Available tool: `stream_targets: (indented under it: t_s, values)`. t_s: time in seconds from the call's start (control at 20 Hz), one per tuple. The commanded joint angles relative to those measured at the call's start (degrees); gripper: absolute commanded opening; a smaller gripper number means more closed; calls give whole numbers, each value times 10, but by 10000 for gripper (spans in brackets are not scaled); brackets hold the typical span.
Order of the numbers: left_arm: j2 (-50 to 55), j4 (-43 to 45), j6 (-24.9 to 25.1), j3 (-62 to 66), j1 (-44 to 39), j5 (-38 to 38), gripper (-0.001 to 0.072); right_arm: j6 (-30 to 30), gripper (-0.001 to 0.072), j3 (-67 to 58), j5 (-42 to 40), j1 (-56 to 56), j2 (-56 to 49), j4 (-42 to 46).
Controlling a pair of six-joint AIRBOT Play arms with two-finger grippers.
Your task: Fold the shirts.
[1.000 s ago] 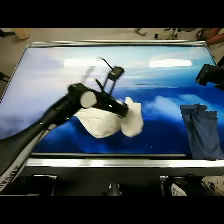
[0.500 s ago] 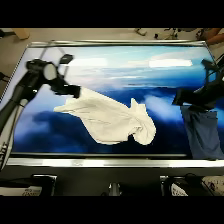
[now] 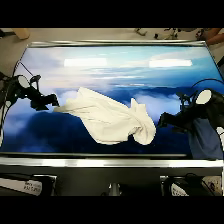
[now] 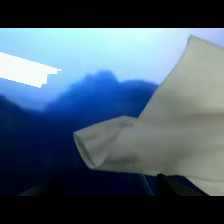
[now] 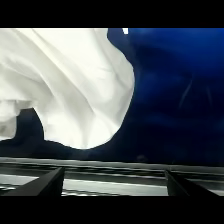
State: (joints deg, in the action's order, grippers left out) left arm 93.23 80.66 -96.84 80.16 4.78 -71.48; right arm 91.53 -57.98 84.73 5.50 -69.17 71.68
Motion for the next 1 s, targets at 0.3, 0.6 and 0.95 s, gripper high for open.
stream_targets:
  t_s: [0.3,0.6,0.95]
  values:
    - [49,-42,10,-11,-42,116,251,-14,710,111,-57,0,-48,-45]
    - [12,-42,40,1,-44,109,27,-49,705,160,-137,-1,-97,-175]
    - [-84,-42,39,2,-57,110,27,-42,67,160,-200,-1,-99,-211]
